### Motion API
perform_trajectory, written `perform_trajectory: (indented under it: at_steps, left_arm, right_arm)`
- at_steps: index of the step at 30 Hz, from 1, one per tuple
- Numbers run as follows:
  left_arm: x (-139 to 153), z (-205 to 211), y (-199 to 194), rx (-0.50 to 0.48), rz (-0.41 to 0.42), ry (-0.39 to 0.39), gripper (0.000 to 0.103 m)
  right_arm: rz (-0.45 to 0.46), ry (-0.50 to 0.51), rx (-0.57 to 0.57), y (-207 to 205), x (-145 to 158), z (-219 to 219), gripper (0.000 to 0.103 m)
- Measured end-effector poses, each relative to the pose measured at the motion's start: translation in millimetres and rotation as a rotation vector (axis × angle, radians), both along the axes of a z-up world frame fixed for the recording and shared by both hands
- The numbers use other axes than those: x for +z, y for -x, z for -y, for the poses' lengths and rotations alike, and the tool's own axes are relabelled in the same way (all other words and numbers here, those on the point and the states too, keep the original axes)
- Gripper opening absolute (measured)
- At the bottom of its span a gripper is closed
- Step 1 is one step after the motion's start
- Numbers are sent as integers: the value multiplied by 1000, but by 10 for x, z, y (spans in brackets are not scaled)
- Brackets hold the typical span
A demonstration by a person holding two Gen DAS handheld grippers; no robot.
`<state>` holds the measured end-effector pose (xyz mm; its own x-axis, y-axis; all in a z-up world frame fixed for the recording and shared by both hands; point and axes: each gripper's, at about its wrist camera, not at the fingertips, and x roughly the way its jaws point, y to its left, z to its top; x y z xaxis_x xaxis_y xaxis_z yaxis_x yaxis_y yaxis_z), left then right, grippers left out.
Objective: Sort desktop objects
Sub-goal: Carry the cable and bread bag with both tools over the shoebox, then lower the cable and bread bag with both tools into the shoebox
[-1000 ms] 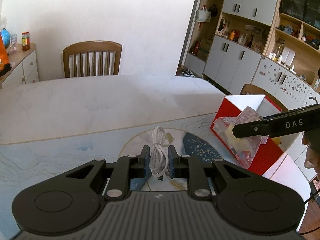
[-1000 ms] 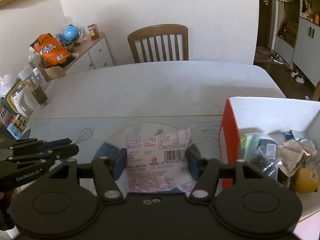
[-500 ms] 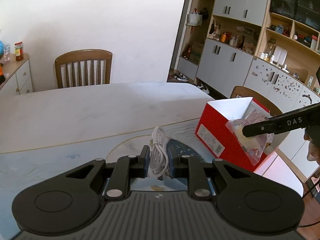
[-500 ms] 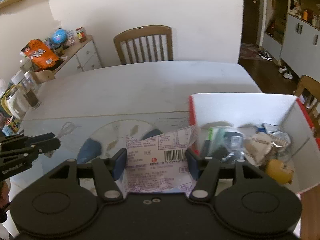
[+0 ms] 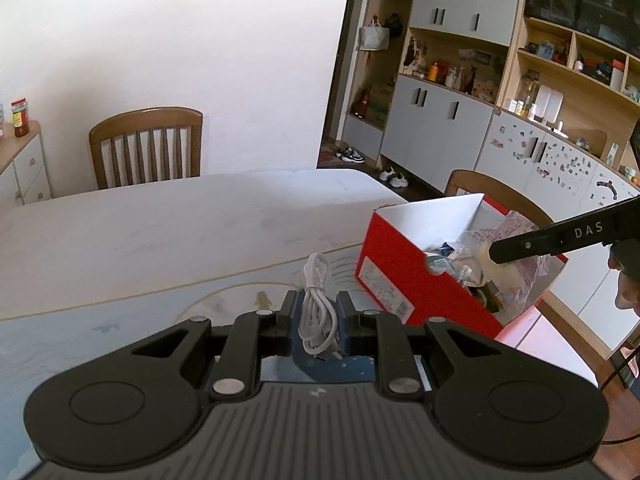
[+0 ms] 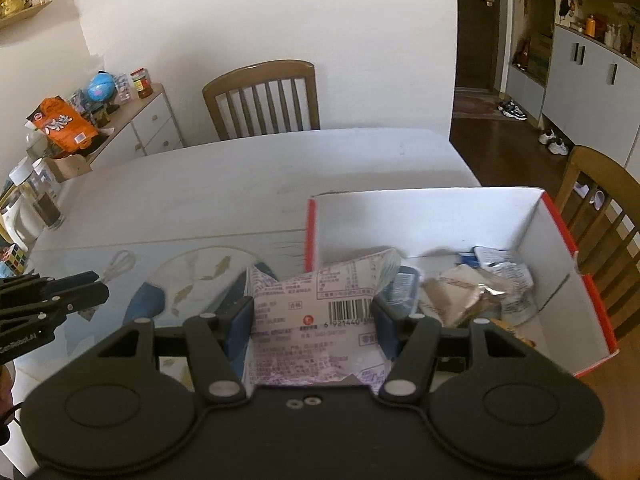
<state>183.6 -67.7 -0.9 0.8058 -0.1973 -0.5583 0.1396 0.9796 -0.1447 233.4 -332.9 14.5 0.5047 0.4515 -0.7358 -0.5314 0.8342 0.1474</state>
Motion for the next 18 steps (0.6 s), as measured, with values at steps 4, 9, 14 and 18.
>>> perform_trajectory:
  at_steps: [4,9,14,18]
  left_arm:
    - [4,153,-72,-5,2,-5,18]
    - [6,354,-176,-13,2,-10,18]
    - [-3,589,-290,-32,0,-12,18]
    - [5,803,-411,-61,2,-18,18]
  right_arm:
    - [2,1,-5,-87,-13,153,62]
    - [-5,2,-10,-209,-62,344,62]
    - [-9,4,-10,-327,-108,529,62]
    - [-13,8,-15,-412,-151,664,62]
